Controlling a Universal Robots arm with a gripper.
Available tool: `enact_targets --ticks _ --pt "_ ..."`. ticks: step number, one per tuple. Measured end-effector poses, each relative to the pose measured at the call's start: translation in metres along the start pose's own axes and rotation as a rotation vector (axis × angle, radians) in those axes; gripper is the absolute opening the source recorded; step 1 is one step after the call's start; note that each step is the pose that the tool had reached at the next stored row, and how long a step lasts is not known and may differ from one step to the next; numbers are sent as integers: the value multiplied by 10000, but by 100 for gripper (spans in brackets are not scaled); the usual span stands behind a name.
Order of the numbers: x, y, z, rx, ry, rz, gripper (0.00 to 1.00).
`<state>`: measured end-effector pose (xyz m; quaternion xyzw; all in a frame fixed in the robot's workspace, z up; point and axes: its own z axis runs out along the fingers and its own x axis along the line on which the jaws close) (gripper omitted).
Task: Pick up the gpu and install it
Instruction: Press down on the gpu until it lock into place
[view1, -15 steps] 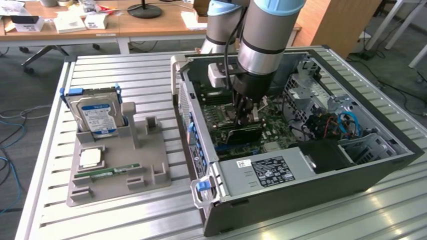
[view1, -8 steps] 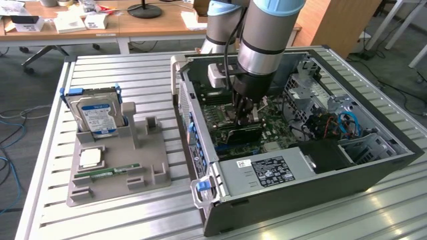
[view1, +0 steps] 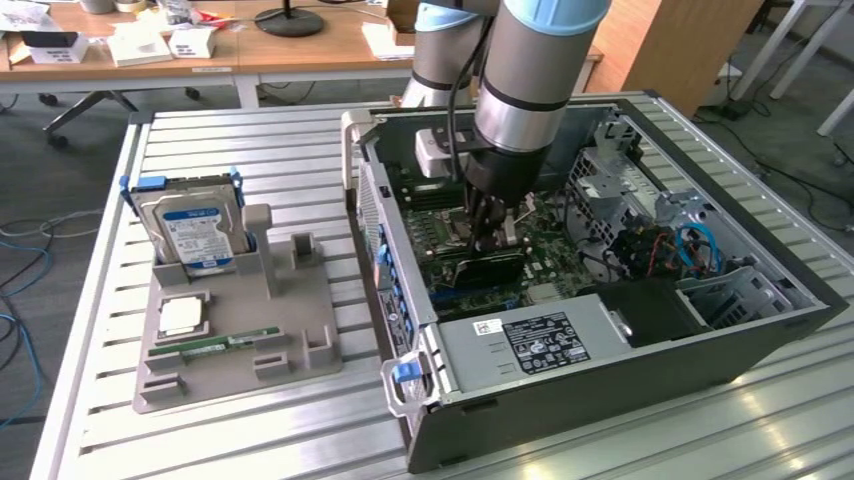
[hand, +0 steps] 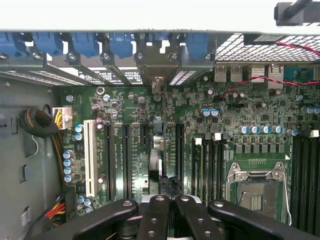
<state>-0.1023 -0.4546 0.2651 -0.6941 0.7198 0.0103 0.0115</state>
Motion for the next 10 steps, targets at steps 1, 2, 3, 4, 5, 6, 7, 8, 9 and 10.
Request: enact_targets --ticks 1,2,3,4,5,6,7,8,9,10 --pt "0 1 0 -1 2 0 11" --pt "0 1 0 -1 3 0 11" --pt "0 1 0 -1 3 -1 11" --pt "0 1 0 -1 2 -1 11" --pt "0 1 0 -1 2 0 11" --pt "0 1 1 0 1 0 11" --pt "0 1 3 -1 1 0 11" --pt "0 0 8 1 -1 0 11" --pt "0 0 9 -1 2 0 11" --pt "0 1 9 -1 3 0 11"
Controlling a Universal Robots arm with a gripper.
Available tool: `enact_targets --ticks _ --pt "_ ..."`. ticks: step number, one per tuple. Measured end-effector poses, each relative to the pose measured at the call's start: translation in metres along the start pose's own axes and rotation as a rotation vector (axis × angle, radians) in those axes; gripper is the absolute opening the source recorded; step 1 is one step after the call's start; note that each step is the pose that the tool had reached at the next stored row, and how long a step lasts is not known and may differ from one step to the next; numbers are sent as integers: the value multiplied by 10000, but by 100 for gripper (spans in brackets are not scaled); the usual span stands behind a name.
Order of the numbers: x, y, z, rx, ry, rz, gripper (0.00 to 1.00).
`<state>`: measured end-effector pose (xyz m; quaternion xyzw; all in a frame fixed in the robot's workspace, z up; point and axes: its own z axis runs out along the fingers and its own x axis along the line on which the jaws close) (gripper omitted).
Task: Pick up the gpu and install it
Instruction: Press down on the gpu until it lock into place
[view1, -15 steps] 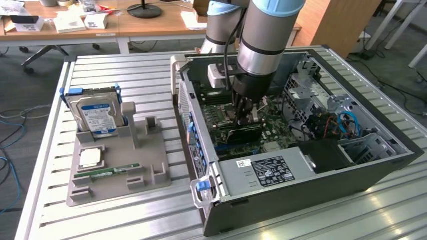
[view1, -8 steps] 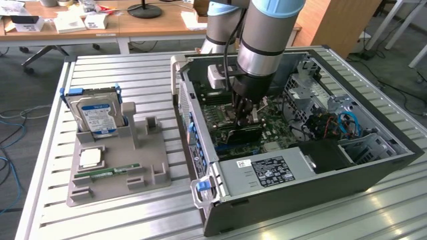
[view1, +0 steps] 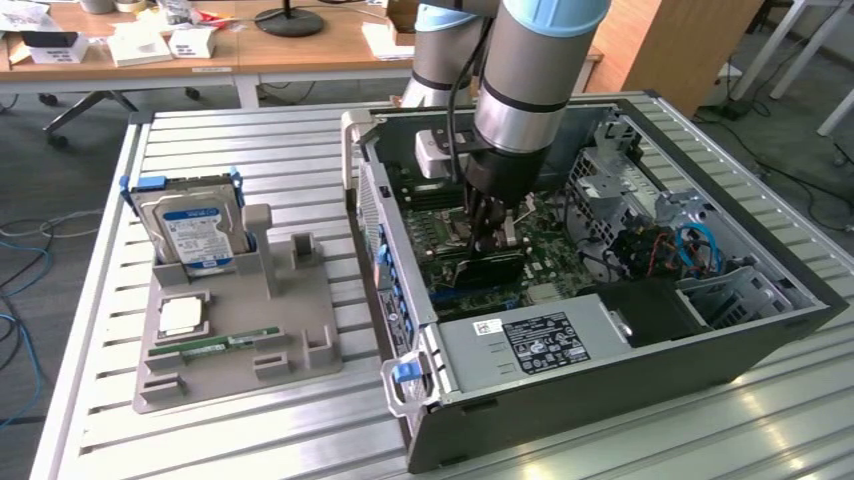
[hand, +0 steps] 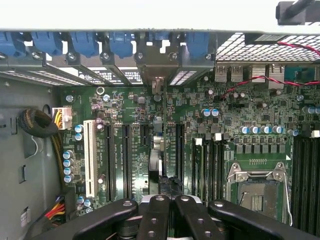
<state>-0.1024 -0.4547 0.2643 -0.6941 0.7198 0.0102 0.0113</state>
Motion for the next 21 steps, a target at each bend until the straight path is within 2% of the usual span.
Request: enact_targets --ticks 21 --pt "1 4 15 1 -1 0 11"
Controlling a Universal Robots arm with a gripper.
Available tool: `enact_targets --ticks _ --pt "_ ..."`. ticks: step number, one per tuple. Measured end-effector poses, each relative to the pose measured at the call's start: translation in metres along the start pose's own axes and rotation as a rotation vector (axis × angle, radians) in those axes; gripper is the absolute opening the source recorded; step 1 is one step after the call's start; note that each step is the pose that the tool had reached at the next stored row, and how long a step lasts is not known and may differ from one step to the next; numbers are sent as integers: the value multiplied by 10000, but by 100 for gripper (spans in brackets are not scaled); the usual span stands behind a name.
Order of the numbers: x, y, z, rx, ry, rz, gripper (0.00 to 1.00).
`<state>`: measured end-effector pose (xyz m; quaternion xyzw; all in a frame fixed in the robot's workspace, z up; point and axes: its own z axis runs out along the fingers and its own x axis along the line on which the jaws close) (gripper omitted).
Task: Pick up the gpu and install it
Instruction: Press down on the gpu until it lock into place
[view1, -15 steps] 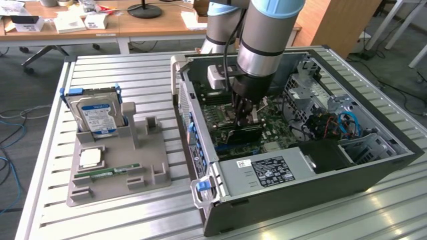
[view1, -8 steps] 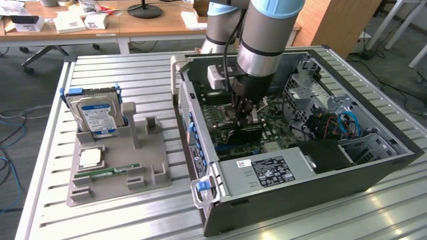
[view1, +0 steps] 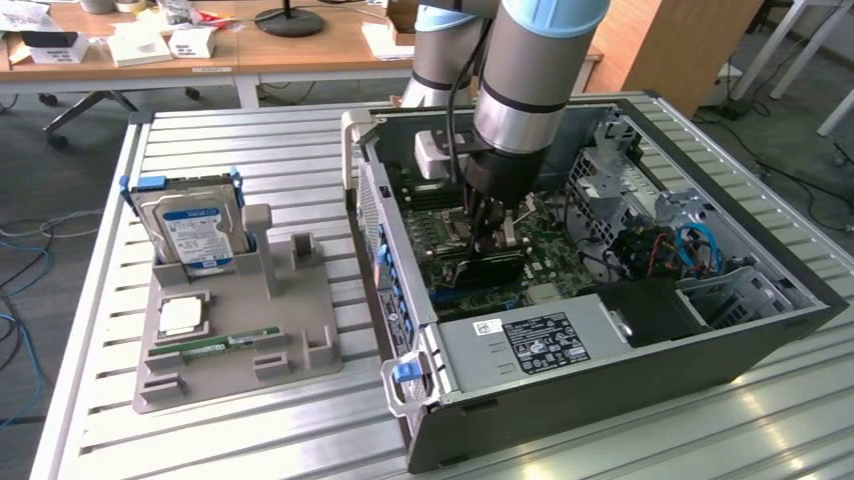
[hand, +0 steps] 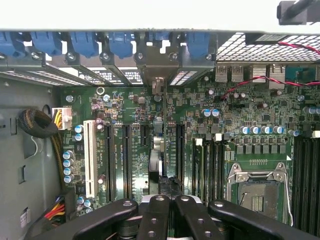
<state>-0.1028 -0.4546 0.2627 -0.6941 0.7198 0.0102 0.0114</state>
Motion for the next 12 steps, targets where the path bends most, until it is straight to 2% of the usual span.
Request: enact_targets --ticks 12 --pt "1 3 10 -2 2 0 11"
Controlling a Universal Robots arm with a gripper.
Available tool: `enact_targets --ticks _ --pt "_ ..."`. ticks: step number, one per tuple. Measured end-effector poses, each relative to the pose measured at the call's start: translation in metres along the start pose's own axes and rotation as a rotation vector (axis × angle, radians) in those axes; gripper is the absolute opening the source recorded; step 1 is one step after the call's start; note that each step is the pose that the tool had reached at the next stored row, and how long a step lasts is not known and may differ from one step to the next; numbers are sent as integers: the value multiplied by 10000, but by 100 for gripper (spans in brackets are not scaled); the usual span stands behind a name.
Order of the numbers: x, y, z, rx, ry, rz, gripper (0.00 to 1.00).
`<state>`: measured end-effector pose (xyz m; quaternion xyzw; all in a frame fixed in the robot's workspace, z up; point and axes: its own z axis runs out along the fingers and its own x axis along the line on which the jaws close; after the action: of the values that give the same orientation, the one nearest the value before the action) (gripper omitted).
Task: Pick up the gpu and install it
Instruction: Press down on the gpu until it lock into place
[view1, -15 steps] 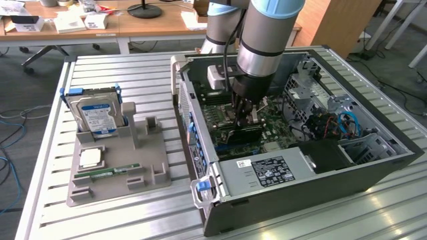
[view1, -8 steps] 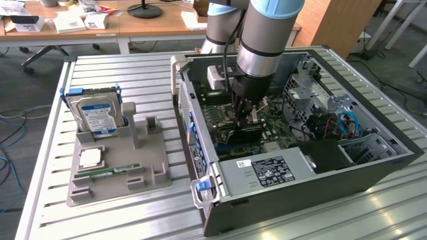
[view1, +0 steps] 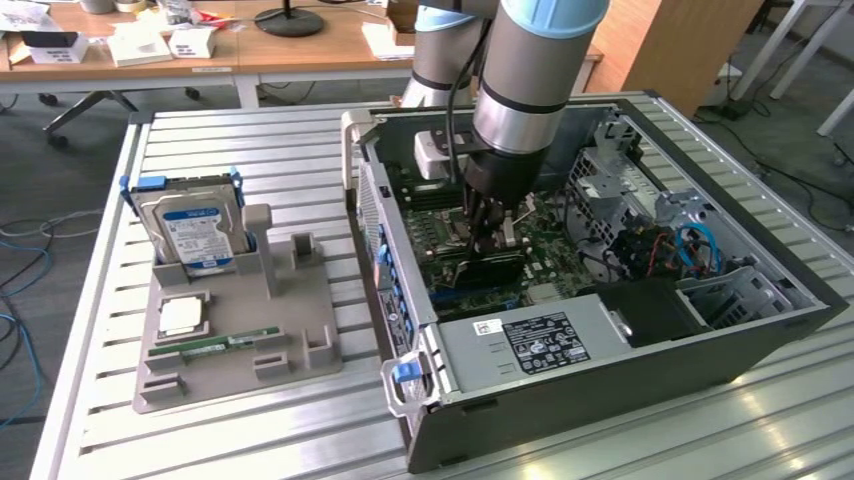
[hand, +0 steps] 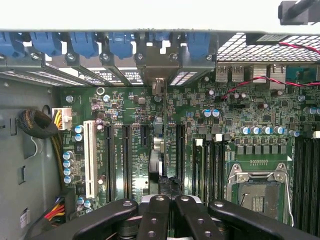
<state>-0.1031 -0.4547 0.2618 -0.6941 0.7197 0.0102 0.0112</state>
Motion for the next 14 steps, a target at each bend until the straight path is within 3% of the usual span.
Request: enact_targets --ticks 14 --pt "0 6 9 1 -2 1 11"
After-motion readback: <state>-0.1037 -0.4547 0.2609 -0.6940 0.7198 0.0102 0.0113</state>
